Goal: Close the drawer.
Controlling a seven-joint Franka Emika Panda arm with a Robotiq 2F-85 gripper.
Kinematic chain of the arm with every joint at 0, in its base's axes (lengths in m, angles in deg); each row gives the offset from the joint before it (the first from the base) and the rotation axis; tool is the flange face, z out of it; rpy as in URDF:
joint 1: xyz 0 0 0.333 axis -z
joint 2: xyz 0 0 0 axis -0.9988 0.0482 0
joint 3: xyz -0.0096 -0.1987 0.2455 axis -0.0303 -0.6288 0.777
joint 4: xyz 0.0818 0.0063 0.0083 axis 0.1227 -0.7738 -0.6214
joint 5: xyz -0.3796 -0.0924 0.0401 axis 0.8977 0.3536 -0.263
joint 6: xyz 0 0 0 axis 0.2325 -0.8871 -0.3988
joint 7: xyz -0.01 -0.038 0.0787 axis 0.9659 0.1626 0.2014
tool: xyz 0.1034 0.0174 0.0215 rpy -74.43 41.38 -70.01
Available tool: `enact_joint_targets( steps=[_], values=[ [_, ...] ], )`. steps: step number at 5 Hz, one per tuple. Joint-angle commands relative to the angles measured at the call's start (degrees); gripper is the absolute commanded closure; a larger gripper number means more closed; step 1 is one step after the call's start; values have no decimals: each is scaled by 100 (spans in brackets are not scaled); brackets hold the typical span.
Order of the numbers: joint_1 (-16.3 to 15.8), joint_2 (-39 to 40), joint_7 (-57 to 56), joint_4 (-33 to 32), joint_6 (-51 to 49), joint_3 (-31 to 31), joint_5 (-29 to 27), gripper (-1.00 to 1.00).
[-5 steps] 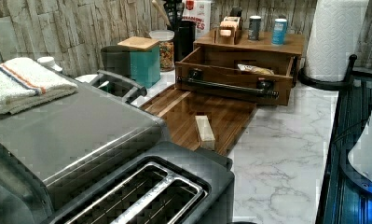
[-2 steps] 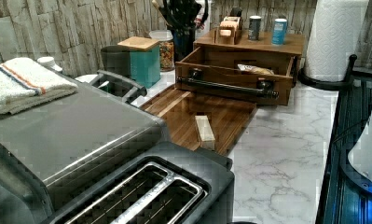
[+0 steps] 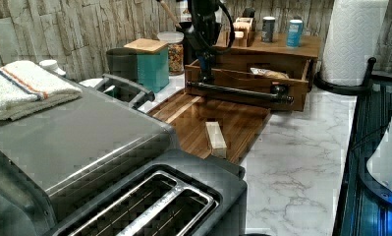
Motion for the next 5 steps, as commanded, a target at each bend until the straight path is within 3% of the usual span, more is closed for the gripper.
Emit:
enact_joint_targets(
  steps=[1, 3, 5],
  values=[
    [-167, -62, -125, -857, 1169, 192, 958, 100],
    [-220, 417, 107, -989, 1554, 225, 732, 100],
    [-141, 346, -34, -1134, 1608, 137, 721, 100]
  ],
)
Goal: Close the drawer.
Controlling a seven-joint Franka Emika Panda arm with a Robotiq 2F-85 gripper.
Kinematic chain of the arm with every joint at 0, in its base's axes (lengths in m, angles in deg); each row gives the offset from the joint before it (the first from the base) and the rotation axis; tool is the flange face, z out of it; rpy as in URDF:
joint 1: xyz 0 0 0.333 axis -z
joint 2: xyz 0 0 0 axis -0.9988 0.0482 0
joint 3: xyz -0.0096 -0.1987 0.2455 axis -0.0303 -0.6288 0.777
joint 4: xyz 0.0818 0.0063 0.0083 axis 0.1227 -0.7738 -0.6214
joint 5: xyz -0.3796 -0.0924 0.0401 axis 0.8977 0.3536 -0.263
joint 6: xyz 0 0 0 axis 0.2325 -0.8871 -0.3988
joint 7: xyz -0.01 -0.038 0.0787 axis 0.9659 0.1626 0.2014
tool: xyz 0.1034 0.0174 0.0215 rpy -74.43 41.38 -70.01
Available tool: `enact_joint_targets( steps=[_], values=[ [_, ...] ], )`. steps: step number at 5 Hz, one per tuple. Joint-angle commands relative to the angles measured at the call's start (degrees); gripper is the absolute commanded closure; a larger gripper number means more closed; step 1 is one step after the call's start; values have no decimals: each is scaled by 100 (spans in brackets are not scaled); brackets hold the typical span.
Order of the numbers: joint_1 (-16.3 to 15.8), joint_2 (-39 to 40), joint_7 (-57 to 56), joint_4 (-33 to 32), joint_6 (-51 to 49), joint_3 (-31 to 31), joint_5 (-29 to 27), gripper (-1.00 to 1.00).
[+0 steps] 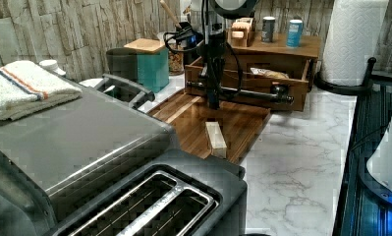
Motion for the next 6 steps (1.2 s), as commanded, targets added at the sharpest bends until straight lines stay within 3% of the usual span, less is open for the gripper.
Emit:
enact_joint_targets(
  steps=[1, 4, 6],
  values=[
    [16, -277, -89, -299, -41, -18, 39, 100],
    [647, -269, -1975, -52, -29, -517, -571, 100],
    [1356, 110, -3329, 716, -201, -868, -986, 100]
  ],
)
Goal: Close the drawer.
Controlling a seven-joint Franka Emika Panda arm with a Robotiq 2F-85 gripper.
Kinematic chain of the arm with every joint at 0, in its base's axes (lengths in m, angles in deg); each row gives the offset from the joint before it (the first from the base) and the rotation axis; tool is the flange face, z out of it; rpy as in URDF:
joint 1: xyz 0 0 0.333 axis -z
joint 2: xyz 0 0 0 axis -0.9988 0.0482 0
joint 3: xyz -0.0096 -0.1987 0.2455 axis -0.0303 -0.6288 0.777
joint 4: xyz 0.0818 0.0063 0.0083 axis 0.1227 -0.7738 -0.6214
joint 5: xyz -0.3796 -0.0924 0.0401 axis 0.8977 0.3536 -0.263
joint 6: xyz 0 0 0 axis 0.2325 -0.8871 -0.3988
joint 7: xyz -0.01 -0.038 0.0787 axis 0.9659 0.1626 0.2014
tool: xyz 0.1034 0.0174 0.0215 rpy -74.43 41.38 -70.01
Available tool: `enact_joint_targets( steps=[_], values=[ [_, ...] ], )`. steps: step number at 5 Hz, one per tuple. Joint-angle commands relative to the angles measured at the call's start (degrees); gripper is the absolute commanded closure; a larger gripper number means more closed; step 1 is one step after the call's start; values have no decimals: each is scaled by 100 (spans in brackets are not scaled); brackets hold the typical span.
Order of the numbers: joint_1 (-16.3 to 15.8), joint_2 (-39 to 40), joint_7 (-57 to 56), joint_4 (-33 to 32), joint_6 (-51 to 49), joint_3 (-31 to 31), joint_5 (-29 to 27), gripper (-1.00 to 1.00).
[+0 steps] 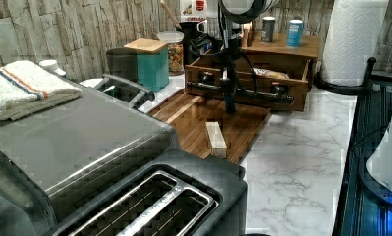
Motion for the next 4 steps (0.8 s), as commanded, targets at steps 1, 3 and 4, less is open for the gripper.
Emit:
enact_joint_targets(
  steps=[1, 3, 4],
  values=[
    [1166, 279, -1859, 1257, 12, -921, -905, 100],
    [1834, 823, -2496, 2262, -250, -1265, -990, 100],
    [1882, 1037, -2257, 2665, -126, -1467, -659, 100]
  ],
)
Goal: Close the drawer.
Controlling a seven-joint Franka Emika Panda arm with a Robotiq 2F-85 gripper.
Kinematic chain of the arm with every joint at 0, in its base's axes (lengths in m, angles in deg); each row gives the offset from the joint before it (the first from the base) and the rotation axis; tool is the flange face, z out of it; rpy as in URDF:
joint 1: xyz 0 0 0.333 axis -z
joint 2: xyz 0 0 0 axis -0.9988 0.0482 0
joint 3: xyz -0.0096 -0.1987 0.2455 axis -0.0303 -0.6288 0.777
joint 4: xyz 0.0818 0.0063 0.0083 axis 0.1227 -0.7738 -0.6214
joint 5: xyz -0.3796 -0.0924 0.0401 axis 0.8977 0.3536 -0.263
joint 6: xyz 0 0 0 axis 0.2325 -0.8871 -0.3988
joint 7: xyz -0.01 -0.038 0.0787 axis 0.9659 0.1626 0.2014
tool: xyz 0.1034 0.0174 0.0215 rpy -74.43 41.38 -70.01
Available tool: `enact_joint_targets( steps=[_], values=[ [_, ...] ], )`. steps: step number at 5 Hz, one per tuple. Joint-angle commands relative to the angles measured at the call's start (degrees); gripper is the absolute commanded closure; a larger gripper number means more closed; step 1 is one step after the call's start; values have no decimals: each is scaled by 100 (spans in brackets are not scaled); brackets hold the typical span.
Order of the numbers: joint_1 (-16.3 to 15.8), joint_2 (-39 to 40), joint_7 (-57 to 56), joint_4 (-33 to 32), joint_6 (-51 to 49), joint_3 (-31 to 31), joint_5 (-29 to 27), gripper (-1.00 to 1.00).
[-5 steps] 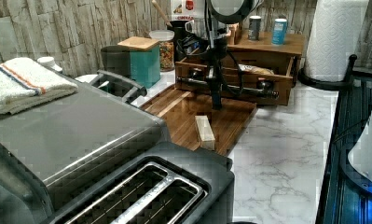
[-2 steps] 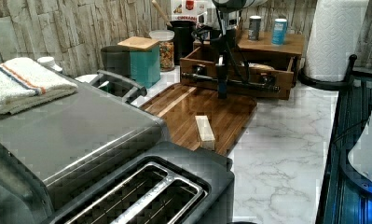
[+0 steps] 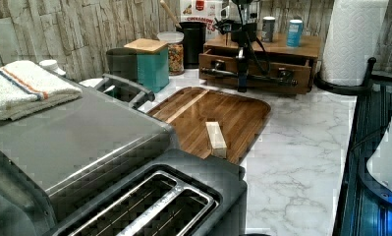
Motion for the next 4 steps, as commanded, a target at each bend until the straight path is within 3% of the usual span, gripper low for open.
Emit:
enact_joint_targets(
  steps=[1, 2, 4],
  values=[
    [642, 152, 212, 1350, 777, -965, 712, 100],
    [227, -363, 1203, 499, 1742, -1303, 1602, 100],
    [318, -368, 1223, 501, 1739, -1213, 1631, 100]
  ],
)
